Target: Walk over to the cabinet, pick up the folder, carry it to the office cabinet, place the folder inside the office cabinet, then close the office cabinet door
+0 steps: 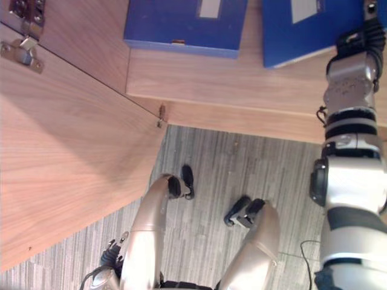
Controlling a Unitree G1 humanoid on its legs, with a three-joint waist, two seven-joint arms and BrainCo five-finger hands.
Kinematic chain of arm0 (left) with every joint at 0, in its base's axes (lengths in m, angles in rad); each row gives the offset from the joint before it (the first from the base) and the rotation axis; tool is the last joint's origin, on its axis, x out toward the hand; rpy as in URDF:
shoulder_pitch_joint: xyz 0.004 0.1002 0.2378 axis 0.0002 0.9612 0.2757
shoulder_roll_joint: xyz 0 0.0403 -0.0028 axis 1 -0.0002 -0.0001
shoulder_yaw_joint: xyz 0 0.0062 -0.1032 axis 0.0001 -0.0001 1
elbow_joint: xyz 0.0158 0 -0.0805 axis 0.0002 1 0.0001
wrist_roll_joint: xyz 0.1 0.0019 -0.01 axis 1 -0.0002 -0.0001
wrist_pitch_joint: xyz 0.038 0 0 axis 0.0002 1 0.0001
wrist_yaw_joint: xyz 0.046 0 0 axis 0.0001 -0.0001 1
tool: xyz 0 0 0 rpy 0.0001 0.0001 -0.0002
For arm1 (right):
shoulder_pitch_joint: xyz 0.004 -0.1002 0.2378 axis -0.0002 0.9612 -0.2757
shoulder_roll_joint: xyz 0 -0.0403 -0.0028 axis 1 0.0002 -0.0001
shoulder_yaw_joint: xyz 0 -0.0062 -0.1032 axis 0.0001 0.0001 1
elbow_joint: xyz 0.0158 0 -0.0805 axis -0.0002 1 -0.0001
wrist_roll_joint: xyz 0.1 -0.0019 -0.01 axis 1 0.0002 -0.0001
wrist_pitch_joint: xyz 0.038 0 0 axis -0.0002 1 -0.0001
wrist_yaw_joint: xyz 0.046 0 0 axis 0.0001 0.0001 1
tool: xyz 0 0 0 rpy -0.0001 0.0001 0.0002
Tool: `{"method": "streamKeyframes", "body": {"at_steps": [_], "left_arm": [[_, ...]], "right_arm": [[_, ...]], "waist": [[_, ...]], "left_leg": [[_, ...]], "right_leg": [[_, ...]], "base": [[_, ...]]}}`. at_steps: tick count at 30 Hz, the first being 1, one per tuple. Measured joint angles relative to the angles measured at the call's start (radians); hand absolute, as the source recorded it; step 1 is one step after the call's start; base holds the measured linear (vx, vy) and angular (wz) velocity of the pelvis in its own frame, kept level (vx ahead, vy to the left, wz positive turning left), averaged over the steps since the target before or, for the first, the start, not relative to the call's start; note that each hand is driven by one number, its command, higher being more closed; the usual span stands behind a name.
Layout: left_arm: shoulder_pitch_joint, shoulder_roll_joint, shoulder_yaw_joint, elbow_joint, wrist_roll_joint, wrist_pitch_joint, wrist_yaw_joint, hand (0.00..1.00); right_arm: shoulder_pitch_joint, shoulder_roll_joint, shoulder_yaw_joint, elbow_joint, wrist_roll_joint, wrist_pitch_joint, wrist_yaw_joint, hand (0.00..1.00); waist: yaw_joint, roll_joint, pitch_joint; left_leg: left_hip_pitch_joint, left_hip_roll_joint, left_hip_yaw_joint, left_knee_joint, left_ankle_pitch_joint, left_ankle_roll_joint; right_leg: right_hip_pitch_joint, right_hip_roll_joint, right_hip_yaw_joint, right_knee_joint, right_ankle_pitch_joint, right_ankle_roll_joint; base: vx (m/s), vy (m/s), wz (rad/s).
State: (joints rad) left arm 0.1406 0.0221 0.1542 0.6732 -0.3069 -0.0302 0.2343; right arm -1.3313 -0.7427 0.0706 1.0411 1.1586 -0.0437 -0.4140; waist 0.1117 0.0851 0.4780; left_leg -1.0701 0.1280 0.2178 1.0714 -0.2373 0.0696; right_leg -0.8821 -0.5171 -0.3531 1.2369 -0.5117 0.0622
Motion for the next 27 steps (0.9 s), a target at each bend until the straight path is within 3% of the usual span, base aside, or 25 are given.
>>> {"method": "streamKeyframes", "body": {"at_steps": [5,18,22,27], "left_arm": [[0.001,0.002,0.000,0.000,-0.004,0.001,-0.013,0.00],[0.011,0.006,0.005,-0.017,0.001,0.004,-0.039,0.00],[0.018,0.011,0.005,-0.017,0.006,0.003,-0.060,0.00],[0.021,0.019,0.003,-0.017,0.029,0.002,-0.091,0.00]], "right_arm": [[-0.001,-0.019,0.131,0.065,-0.097,0.079,0.056,0.00],[0.010,-0.029,0.213,0.115,-0.172,0.098,0.128,0.00],[0.022,-0.034,0.277,0.134,-0.366,0.134,0.193,0.00],[0.047,-0.059,0.321,0.118,-0.629,0.135,0.289,0.00]], "waist": [[-0.002,0.001,0.000],[0.001,0.002,-0.001],[0.001,0.007,-0.004],[0.001,0.009,-0.005]], "left_leg": [[0.003,0.006,0.002,-0.006,0.002,-0.002],[0.026,0.012,0.008,-0.025,0.011,-0.008],[0.044,0.017,0.004,-0.046,0.017,-0.015],[0.047,0.016,-0.005,-0.063,0.032,-0.021]], "right_leg": [[0.000,0.007,0.000,-0.006,0.002,-0.002],[0.012,0.014,0.000,-0.018,0.007,-0.010],[0.033,0.029,-0.008,-0.041,0.013,-0.012],[0.045,0.033,-0.027,-0.054,0.017,-0.017]], "base": [[0.03,-0.041,-0.03],[0.02,-0.033,-0.02],[0.02,-0.051,-0.03],[0.01,-0.049,0.03]]}}
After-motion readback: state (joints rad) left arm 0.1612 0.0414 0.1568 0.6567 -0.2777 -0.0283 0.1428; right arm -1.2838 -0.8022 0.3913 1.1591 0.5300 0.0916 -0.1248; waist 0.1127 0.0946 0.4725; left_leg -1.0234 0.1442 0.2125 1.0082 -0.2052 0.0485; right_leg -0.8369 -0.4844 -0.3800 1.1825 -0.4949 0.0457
